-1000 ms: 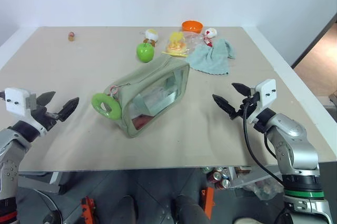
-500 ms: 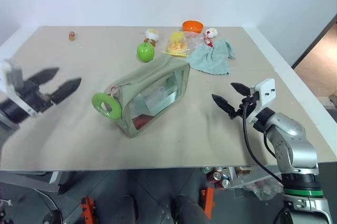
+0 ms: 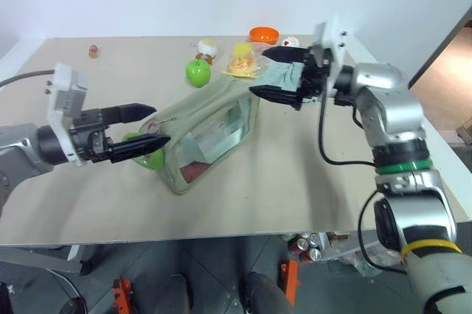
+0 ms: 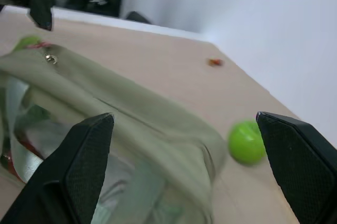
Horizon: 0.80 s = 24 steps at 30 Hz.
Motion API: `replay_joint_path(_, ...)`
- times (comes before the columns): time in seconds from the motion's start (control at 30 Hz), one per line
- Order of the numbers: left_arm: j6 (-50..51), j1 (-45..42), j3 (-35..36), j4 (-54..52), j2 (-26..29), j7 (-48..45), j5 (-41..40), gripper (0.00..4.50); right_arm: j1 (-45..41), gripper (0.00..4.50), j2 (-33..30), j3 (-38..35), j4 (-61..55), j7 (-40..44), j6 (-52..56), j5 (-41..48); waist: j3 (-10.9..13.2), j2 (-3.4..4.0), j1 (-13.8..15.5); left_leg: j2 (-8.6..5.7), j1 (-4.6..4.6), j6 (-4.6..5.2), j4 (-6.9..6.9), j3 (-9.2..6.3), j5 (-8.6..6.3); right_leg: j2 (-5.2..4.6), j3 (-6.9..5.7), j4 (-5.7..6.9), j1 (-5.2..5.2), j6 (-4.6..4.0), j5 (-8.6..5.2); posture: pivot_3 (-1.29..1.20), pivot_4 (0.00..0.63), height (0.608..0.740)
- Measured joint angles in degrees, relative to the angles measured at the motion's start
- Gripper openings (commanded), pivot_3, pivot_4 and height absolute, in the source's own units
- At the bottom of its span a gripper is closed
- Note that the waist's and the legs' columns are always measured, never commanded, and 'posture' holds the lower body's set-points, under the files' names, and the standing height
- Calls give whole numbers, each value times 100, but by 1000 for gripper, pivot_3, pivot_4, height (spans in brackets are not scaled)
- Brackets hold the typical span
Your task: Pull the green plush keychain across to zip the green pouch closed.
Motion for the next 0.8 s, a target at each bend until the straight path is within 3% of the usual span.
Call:
replay_joint_path(0.17, -55, 14, -28, -103, -50, 177, 126, 4500, -284, 4481, 251, 98, 1629, 458, -930, -455, 1, 0, 69, -3, -24, -7, 5, -7, -13, -7, -5, -4, -12, -16, 4, 0, 150, 740)
replay_joint_path(0.27, -57, 110, -22, -238, -52, 239, 141, 4500, -350, 3676, 309, 102, 2087, 674, -1160, -572, 2, 1, 69, -4, -30, -9, 5, -8, -15, -7, -5, -3, -19, -16, 4, 0, 150, 740)
replay_joint_path(0.6, -176, 137, -7, -341, -118, 444, 271, 4500, -622, 132, 326, -59, 2657, 969, -1576, -704, 2, 2, 66, -3, -25, -12, 9, -20, -14, -3, -13, 1, -13, -24, 7, 0, 150, 740)
replay_joint_path(0.8, -181, 120, -11, -320, -146, 449, 381, 4500, -614, 56, 305, -180, 2613, 1027, -1560, -717, 3, 2, 67, -3, -26, -12, 9, -22, -14, -3, -15, 2, -13, -24, 7, 0, 150, 740)
